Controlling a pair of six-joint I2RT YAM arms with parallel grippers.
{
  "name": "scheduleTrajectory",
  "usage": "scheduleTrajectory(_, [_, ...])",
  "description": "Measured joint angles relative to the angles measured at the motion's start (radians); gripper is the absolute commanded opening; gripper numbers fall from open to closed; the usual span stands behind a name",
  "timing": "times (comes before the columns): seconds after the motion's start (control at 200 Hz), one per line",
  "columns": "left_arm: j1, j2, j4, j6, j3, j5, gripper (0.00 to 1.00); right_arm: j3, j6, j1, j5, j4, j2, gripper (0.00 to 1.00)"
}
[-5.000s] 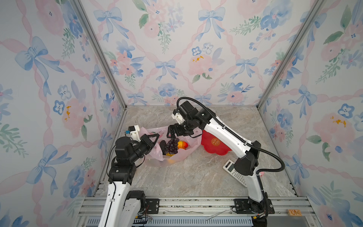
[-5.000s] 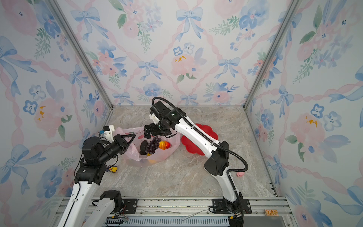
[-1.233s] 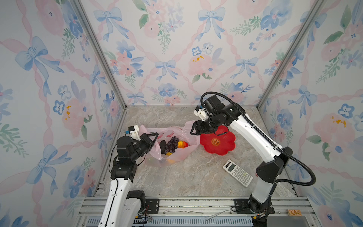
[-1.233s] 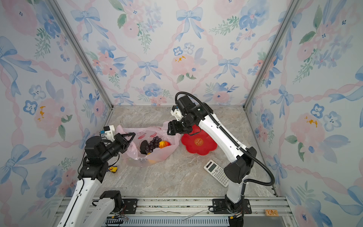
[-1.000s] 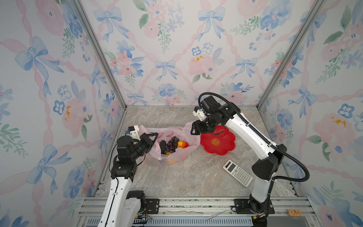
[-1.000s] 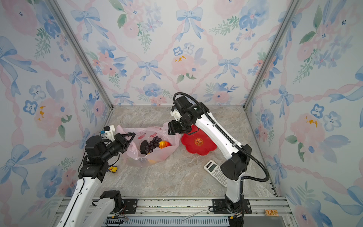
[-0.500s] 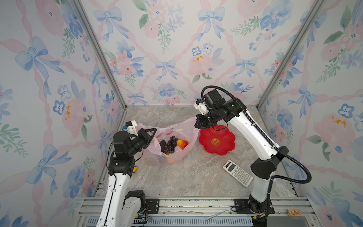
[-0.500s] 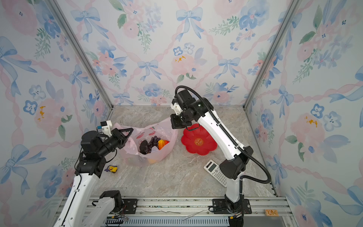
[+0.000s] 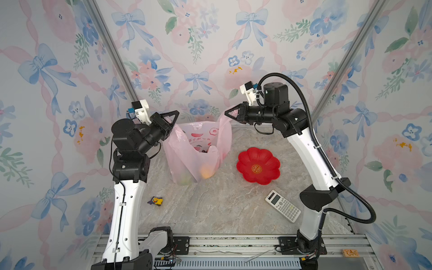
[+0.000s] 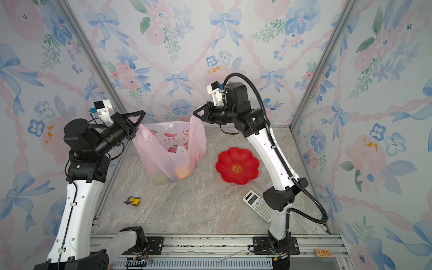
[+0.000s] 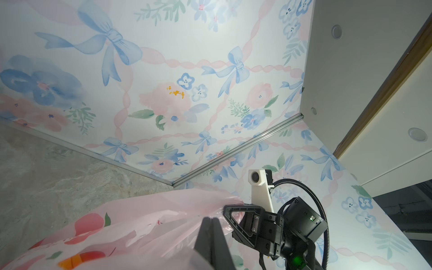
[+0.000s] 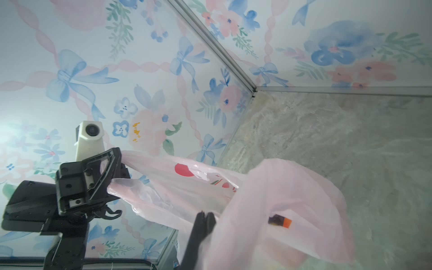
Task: Place the fruits into the plastic bag
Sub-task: 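Lift the pink bag upright by its handles with both grippers, moving it farther away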
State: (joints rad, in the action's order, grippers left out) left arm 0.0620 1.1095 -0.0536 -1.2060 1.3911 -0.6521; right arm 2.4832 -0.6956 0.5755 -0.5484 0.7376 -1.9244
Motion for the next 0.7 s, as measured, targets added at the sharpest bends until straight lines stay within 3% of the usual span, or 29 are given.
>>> scheduleTrajectory(0.345, [-0.137,0.199,0.164,-0.048,0.009,0.046,0.00,0.061,-0.114,-0.099,-0.084,-0.189,-0.101,0.00])
scheduleTrajectory(0.7, [-0.161,0.319,0.203,-0.042,0.034,0.053,0.00,0.049,-0.149,-0.161,-0.122,-0.273,-0.172,0.00])
